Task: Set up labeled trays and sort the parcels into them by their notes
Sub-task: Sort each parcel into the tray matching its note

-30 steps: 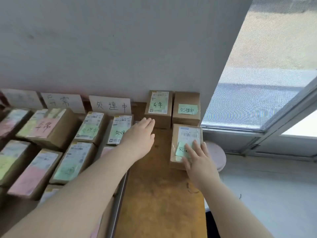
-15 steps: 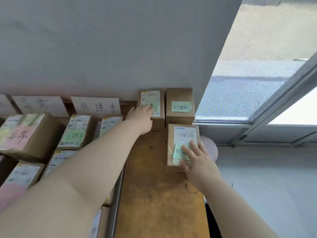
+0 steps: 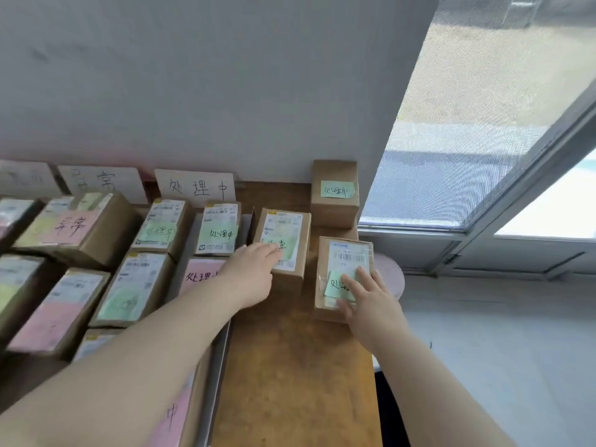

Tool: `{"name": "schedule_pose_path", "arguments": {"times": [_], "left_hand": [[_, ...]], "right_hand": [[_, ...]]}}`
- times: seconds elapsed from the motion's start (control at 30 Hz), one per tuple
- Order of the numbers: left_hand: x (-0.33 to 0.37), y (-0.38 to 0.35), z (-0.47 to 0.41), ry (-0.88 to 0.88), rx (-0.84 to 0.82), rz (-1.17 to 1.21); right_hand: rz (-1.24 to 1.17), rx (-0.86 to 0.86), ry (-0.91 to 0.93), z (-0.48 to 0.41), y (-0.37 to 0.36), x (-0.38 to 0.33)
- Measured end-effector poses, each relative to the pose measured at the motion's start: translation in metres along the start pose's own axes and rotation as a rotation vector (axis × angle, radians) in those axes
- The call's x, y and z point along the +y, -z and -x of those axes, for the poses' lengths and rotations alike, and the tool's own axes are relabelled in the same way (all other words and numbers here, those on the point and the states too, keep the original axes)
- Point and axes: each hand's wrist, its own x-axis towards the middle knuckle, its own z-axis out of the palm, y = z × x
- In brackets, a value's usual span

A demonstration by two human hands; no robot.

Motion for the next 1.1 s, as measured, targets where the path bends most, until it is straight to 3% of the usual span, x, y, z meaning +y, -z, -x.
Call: {"name": "schedule_pose_path", "arguments": {"times": [0.33, 0.4, 0.5, 0.53, 0.63, 0.73, 0.83, 1.1], "left_hand": [[0.042, -0.032, 0.111, -0.076, -0.032, 0.063], [0.042, -0.039, 0.121, -0.031, 0.040, 0.289], [0.039, -0.047, 0.119, 0.244, 0.226, 0.734], [0.038, -0.049, 0.114, 0.347, 0.222, 0.830], [0.035, -0.061, 0.101, 0.517, -0.006, 1.027], [0.031, -0.069, 0.094, 0.562, -0.152, 1.350], [0.030, -0.071, 0.099, 0.551, -0.167, 1.450], [0.038, -0.045, 0.124, 0.464, 0.109, 1.563]], "right_hand": [[-0.053, 0.019, 0.057, 0.057, -0.021, 0.009], [-0.164, 0.061, 0.062, 0.063, -0.027, 0.013], [-0.502, 0.146, -0.033, 0.065, -0.029, 0.017], [-0.613, 0.140, -0.090, 0.065, -0.026, 0.017], [-0.922, 0.038, -0.244, 0.062, -0.024, 0.018], [-1.120, -0.124, -0.272, 0.058, -0.034, 0.025], [-1.214, -0.135, -0.245, 0.062, -0.037, 0.028], [-1.482, -0.022, -0.108, 0.069, -0.022, 0.032]]}}
